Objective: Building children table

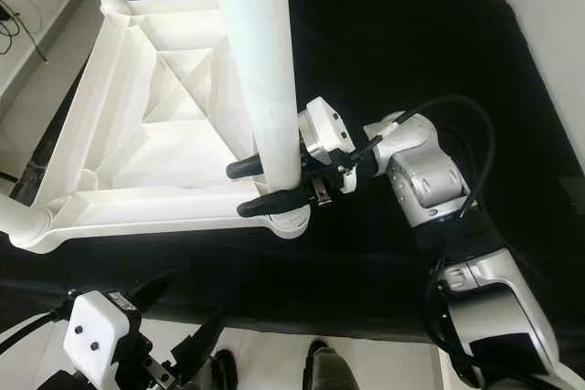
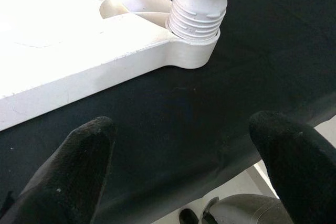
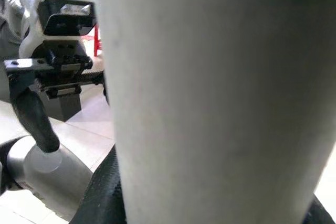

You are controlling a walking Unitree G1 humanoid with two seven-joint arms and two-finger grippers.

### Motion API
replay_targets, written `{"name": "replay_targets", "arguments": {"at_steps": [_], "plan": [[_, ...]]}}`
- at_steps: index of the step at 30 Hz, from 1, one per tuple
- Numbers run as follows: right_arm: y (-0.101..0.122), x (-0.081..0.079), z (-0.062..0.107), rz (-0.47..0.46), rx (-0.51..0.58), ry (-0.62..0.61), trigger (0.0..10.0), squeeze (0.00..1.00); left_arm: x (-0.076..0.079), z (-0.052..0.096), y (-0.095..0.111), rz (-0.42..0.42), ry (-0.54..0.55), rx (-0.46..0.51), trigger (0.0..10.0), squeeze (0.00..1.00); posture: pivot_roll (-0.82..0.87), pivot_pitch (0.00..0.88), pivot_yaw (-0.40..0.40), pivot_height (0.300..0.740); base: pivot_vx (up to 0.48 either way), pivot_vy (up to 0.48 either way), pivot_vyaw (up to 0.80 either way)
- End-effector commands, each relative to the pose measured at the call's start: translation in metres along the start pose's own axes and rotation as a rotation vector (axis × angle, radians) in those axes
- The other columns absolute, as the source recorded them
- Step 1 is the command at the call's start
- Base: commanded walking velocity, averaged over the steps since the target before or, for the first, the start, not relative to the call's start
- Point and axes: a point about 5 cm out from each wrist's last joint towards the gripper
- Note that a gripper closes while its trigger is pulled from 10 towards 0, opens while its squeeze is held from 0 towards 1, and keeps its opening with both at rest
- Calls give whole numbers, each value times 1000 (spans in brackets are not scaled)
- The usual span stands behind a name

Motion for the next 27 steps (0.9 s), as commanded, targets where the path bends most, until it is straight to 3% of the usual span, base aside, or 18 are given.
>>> {"name": "replay_targets", "arguments": {"at_steps": [1, 11, 27], "plan": [[-18, -3, -4, -122, -36, 0, 10000, 0, 0, 2, -1, 1, 0, -19, 10000, 0, 106, 314, 48, 740, 0, 0, 0], [-20, 0, -4, -153, -12, -47, 10000, 0, 1, 2, -1, 3, 0, -19, 10000, 0, 105, 316, 46, 740, 0, 0, 0], [-30, -16, -13, -199, 32, -217, 10000, 0, 2, 2, -2, 3, -5, -22, 10000, 0, 98, 303, 33, 740, 0, 0, 0]]}}
Point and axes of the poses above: a point about 5 cm out from each wrist's last joint towards the gripper, its own z axis pointing back from the gripper into the wrist, its own y axis along the axis of the wrist's last joint, x = y × z, and after that the axes turned 1 degree about z, right-handed
